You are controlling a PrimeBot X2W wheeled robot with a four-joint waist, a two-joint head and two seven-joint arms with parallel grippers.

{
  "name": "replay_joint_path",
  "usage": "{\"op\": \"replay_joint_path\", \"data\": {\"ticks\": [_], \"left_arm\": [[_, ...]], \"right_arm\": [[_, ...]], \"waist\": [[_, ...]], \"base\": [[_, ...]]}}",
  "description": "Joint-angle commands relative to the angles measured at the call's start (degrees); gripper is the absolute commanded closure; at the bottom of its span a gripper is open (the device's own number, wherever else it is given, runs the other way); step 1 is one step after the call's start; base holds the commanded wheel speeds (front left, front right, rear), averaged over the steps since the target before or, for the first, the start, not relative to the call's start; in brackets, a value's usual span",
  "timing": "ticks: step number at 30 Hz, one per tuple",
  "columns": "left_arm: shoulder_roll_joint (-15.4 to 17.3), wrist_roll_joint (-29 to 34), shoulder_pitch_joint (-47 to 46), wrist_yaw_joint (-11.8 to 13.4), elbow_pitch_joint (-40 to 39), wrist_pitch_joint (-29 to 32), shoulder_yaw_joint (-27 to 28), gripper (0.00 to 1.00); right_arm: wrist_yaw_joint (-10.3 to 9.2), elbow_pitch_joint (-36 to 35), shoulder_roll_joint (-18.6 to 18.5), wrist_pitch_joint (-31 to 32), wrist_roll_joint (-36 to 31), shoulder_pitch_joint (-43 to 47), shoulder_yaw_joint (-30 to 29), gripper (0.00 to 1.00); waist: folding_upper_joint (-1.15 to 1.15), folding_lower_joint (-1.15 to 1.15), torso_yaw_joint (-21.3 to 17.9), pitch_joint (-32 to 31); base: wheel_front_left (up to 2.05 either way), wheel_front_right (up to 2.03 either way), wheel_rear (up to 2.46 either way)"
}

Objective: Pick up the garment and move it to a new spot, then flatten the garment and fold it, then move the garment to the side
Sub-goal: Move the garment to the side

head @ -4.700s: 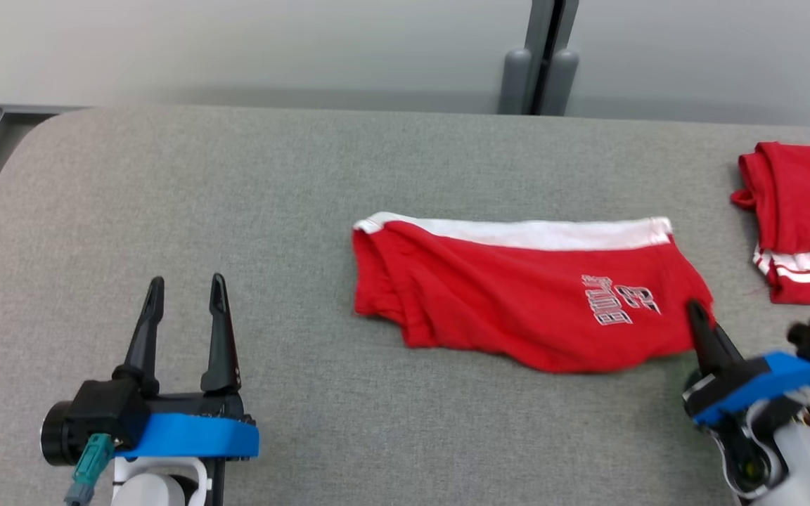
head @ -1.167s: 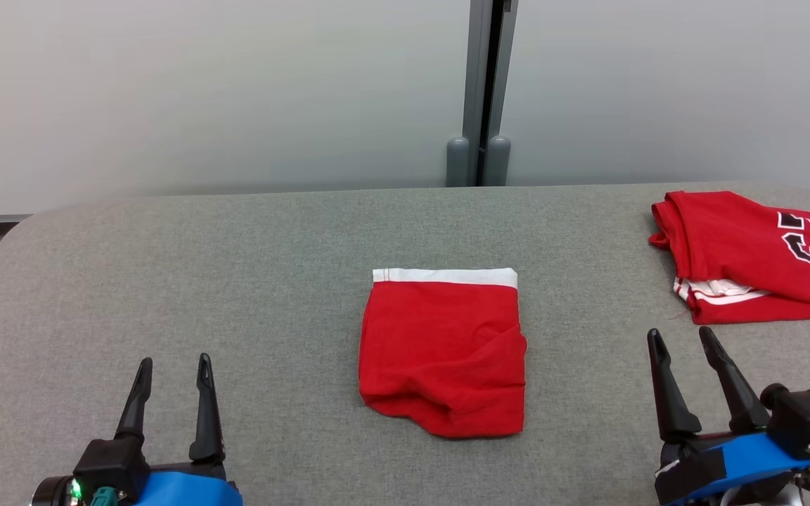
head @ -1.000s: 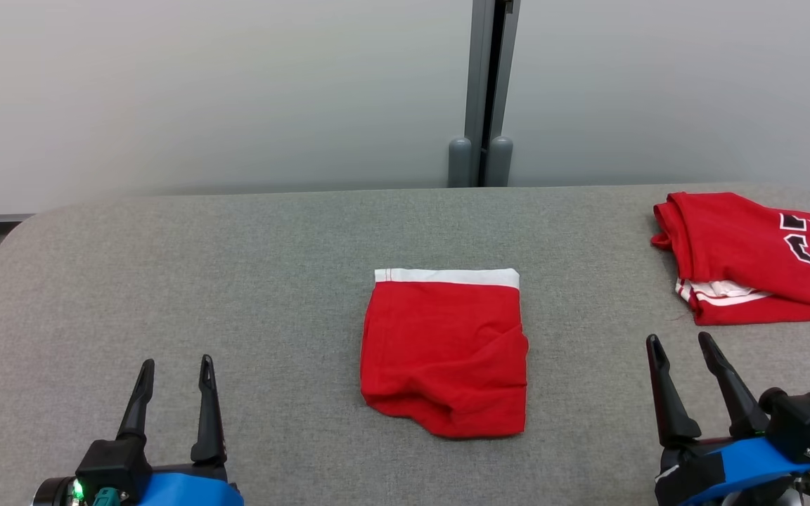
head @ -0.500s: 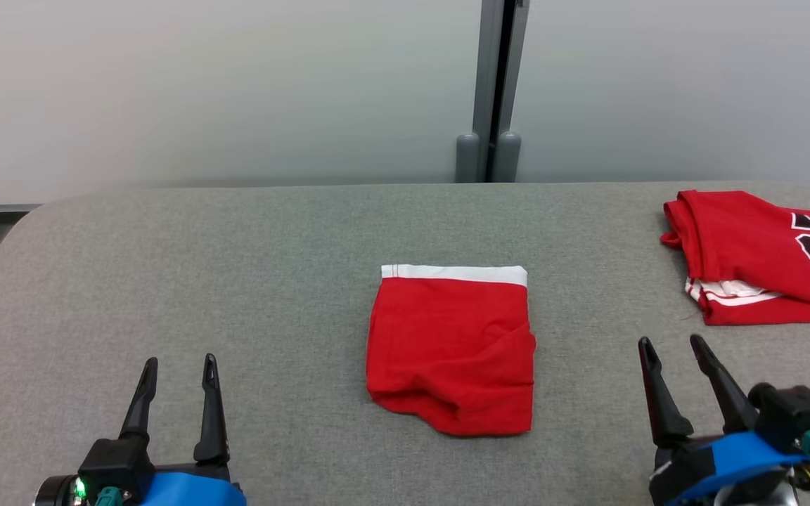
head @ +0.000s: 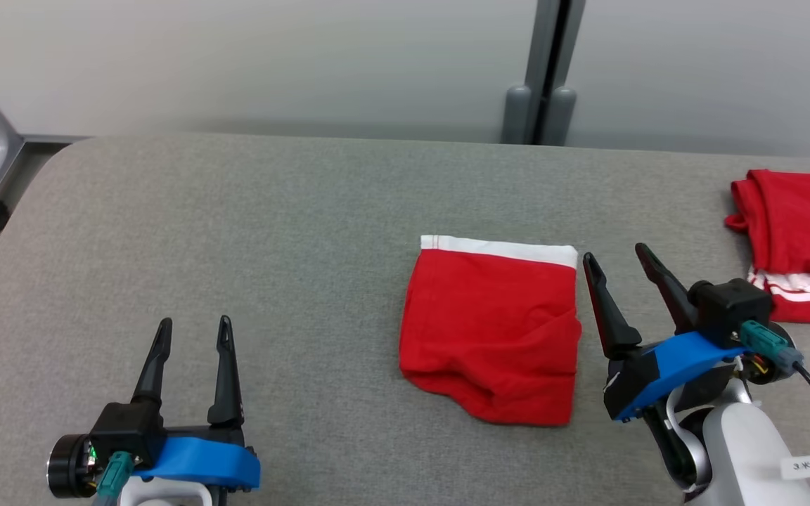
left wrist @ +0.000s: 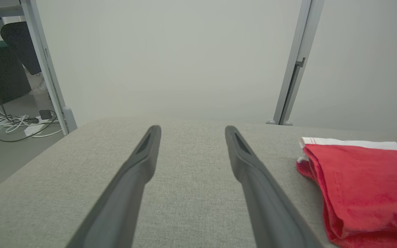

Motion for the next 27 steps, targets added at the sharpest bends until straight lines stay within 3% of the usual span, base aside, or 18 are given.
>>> {"op": "replay_joint_path", "data": {"ticks": [1,16,21,25,26,27], "left_arm": [[-0.1,-0.2,-1.2,0.0,0.4,-0.4,-0.2,0.0],[-1.0,-1.0,-5.3,-0.3,3.4,-1.2,-2.4,0.0],[-1.1,-1.0,-6.1,-0.5,3.5,-1.2,-2.4,0.0],[-1.3,-1.0,-6.2,-0.5,3.5,-1.2,-2.4,0.0],[-1.3,-1.0,-6.2,-0.4,3.6,-1.2,-2.5,0.0],[-1.3,-1.1,-6.2,-0.4,3.6,-1.3,-2.5,0.0]], "right_arm": [[0.04,1.6,-0.1,0.1,-0.4,-1.2,-0.1,0.0],[0.04,23.4,-0.1,-3.9,-1.5,-5.5,-2.7,0.0],[0.04,29.8,-0.1,-5.0,0.7,-7.8,-1.9,0.0],[0.04,34.5,-0.1,-4.9,6.5,-8.8,0.1,0.0],[0.04,35.5,0.0,-4.7,8.5,-9.0,0.9,0.37],[0.05,36.1,0.1,-4.8,10.0,-9.1,1.7,0.65]], "waist": [[0.0,0.0,1.2,1.2],[0.0,0.0,6.2,5.0],[0.0,0.0,6.8,5.9],[0.0,0.0,6.9,6.0],[0.0,0.0,6.8,6.0],[0.0,0.0,6.7,6.0]], "base": [[0.0,0.0,0.0],[0.0,0.0,0.0],[0.0,0.0,0.0],[0.0,0.0,0.0],[0.0,0.0,0.0],[0.0,0.0,0.0]]}}
